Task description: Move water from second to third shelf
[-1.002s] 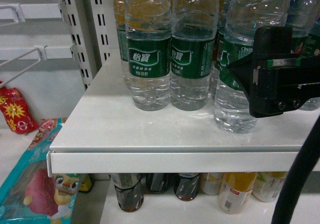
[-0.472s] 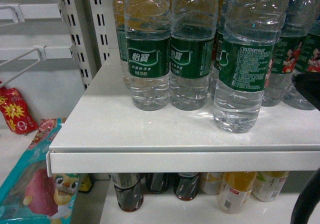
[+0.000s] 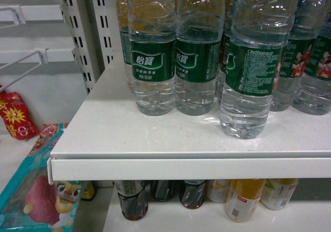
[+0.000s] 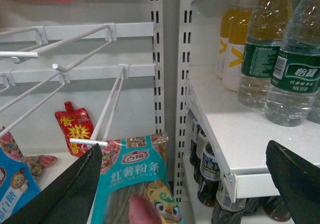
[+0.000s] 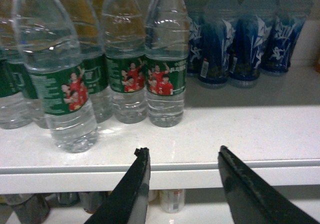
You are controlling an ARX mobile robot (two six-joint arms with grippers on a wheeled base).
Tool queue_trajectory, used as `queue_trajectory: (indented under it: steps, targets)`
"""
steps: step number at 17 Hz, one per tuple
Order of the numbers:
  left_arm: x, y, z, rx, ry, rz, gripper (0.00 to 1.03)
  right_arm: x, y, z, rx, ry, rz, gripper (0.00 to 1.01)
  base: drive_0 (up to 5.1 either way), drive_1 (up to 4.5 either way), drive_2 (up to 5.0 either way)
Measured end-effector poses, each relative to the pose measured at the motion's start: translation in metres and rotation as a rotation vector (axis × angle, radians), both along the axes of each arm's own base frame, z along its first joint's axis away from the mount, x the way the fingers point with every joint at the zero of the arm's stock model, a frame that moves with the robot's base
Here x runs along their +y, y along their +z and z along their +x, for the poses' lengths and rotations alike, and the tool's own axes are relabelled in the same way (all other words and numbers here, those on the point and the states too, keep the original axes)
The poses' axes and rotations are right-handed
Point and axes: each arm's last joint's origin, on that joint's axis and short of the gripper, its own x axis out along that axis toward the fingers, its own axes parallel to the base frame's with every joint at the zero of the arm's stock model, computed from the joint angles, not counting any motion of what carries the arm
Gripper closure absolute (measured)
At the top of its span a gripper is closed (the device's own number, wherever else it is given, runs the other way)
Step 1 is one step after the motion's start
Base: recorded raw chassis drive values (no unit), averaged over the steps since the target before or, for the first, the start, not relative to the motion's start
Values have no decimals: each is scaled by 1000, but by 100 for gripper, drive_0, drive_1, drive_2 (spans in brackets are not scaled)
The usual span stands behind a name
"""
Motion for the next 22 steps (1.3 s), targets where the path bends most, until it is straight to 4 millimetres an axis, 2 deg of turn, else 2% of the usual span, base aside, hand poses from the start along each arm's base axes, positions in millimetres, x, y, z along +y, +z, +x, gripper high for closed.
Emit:
queue_trajectory:
  steps: [3, 5, 6, 7, 9, 14, 18, 21, 22]
  targets:
    - [0, 0, 0, 1, 0, 0, 5, -6, 0, -6, -36, 10, 5, 69, 0, 0, 0]
    - [0, 0, 0, 0, 0, 0, 5, -14, 1, -8, -77, -6, 11, 93, 0, 0, 0]
    - [0, 0, 0, 1, 0, 0, 5, -15, -7, -8, -57, 6, 6, 99, 0, 0, 0]
    - [0, 0, 0, 0, 1, 0, 5, -20, -12, -7, -46, 14, 1, 99, 0, 0, 0]
    - [0, 0, 0, 1, 0, 0, 5, -28, -12, -8, -63, -22, 3, 99, 0, 0, 0]
    - [0, 0, 0, 0, 0, 0, 5, -26, -27, -8, -59, 5, 4, 99, 0, 0, 0]
    - [0, 0, 0, 1, 0, 0, 5, -26, -26, -8, -67, 5, 4, 99, 0, 0, 0]
    - [0, 0, 0, 0, 0, 0, 5, -26, -26, -8, -67, 5, 3, 80, 0, 0, 0]
    - [0, 0, 0, 1, 0, 0, 5, -26, -26, -8, -67, 5, 3, 67, 0, 0, 0]
